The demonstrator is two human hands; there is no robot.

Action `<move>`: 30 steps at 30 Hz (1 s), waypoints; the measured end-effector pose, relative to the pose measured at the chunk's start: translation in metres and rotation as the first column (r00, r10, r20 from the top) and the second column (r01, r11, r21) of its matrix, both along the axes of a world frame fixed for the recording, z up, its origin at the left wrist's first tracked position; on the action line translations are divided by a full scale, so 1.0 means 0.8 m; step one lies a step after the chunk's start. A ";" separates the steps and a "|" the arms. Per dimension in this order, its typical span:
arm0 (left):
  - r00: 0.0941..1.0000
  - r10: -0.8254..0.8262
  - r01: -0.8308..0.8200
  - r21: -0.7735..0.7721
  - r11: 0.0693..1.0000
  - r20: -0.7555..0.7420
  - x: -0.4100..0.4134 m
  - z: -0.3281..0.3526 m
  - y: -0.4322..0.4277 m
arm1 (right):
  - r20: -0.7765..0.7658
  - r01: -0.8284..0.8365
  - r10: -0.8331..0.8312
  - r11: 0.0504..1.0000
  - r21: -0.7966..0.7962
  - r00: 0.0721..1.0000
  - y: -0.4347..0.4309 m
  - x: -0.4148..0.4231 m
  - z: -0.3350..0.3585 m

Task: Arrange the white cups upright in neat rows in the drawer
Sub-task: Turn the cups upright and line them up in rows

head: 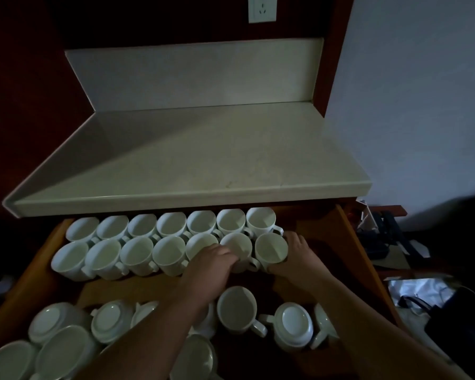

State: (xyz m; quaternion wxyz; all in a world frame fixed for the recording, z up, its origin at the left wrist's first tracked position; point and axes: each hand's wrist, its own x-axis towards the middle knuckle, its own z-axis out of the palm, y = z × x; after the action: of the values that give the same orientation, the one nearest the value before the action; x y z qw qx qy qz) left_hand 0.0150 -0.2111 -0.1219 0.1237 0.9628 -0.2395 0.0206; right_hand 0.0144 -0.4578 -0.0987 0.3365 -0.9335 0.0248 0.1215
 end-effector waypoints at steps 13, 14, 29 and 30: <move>0.999 -0.037 0.035 0.058 0.998 0.034 0.006 0.006 -0.003 | -0.006 0.078 -0.078 0.991 0.113 0.997 0.000 0.008 -0.016; 0.999 -0.035 0.033 0.059 0.998 0.030 0.006 0.007 -0.004 | 0.001 0.082 -0.083 0.991 0.109 0.997 0.000 0.009 -0.019; 0.846 0.417 -0.533 -0.555 0.639 -0.333 -0.056 0.092 0.111 | 0.138 0.012 -0.003 0.998 -0.064 0.990 0.014 -0.001 0.066; 0.830 0.443 -0.556 -0.571 0.604 -0.340 -0.063 0.101 0.139 | 0.147 0.015 -0.007 0.999 -0.049 0.989 0.032 -0.004 0.077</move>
State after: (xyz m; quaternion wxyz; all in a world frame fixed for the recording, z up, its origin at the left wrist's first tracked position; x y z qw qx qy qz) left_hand -0.0356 -0.0997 -0.0412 0.4571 0.8845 0.0734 0.0571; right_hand 0.0112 -0.4325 -0.0373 0.3147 -0.9478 0.0082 0.0500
